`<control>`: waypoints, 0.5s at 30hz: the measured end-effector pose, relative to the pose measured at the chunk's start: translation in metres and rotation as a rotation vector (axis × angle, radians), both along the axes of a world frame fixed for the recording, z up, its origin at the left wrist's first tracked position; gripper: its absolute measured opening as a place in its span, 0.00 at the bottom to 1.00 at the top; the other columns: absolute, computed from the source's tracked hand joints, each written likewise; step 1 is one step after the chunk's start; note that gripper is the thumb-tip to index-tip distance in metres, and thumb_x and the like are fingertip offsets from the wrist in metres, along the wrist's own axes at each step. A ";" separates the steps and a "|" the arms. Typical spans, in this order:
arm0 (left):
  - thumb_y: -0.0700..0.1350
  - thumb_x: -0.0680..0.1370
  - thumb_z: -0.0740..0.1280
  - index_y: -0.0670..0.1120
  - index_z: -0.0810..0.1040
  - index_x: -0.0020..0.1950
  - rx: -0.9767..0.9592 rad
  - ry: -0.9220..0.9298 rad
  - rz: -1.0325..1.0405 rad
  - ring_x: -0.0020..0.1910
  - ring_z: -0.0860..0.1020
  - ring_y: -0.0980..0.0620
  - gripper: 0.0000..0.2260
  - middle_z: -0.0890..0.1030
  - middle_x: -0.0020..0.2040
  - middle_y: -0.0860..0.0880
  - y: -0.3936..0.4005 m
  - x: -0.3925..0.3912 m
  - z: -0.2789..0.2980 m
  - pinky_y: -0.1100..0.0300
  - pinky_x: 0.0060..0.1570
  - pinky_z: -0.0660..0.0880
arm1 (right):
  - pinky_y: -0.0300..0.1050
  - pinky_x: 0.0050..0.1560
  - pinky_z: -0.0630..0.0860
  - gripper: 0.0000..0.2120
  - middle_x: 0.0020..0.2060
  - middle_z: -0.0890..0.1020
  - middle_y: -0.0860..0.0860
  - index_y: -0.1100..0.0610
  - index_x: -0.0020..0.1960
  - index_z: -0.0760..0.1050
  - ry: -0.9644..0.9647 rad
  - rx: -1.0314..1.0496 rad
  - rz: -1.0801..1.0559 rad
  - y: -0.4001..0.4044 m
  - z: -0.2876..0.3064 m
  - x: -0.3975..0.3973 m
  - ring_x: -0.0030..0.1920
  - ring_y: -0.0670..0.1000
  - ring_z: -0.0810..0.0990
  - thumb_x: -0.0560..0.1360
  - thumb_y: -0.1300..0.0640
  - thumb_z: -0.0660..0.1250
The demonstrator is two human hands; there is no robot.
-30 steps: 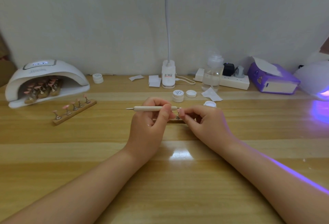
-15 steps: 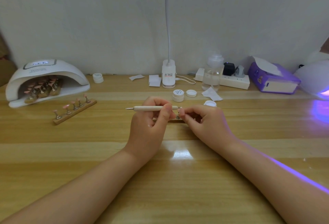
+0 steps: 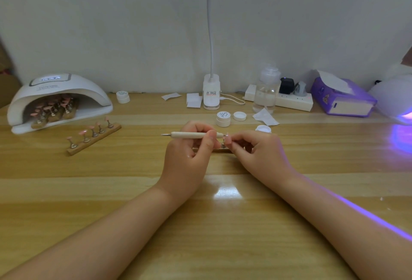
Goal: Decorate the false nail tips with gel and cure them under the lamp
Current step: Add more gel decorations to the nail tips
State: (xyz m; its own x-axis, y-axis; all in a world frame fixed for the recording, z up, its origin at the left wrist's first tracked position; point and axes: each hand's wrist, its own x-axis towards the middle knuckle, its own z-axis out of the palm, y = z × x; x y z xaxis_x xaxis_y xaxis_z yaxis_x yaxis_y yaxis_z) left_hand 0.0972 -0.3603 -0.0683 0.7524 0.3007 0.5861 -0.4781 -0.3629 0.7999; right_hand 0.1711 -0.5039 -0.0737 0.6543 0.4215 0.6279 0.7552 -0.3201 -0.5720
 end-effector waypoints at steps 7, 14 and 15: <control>0.46 0.76 0.64 0.51 0.75 0.43 0.001 0.002 0.001 0.37 0.81 0.59 0.03 0.83 0.38 0.51 0.000 0.001 0.000 0.68 0.38 0.75 | 0.25 0.34 0.66 0.05 0.32 0.78 0.37 0.57 0.43 0.83 -0.006 -0.005 -0.001 0.000 0.000 0.000 0.32 0.36 0.74 0.71 0.66 0.72; 0.46 0.76 0.64 0.51 0.75 0.43 0.010 0.007 0.009 0.37 0.81 0.59 0.03 0.83 0.37 0.52 0.000 0.002 -0.001 0.66 0.39 0.76 | 0.27 0.35 0.67 0.04 0.33 0.80 0.42 0.58 0.44 0.84 -0.003 -0.009 -0.002 0.000 0.000 0.000 0.32 0.37 0.74 0.71 0.65 0.72; 0.46 0.76 0.64 0.51 0.75 0.43 0.012 0.007 0.009 0.37 0.81 0.59 0.03 0.83 0.37 0.52 0.000 0.002 -0.001 0.66 0.38 0.76 | 0.27 0.35 0.67 0.04 0.33 0.80 0.42 0.58 0.44 0.84 -0.003 -0.009 -0.006 0.000 0.000 0.000 0.32 0.37 0.74 0.71 0.65 0.72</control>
State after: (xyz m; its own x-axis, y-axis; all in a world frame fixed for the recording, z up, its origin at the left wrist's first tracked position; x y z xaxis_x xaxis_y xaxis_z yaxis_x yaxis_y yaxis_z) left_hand 0.0991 -0.3600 -0.0695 0.7538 0.3008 0.5842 -0.4689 -0.3765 0.7990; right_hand 0.1711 -0.5038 -0.0736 0.6552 0.4231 0.6258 0.7547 -0.3297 -0.5672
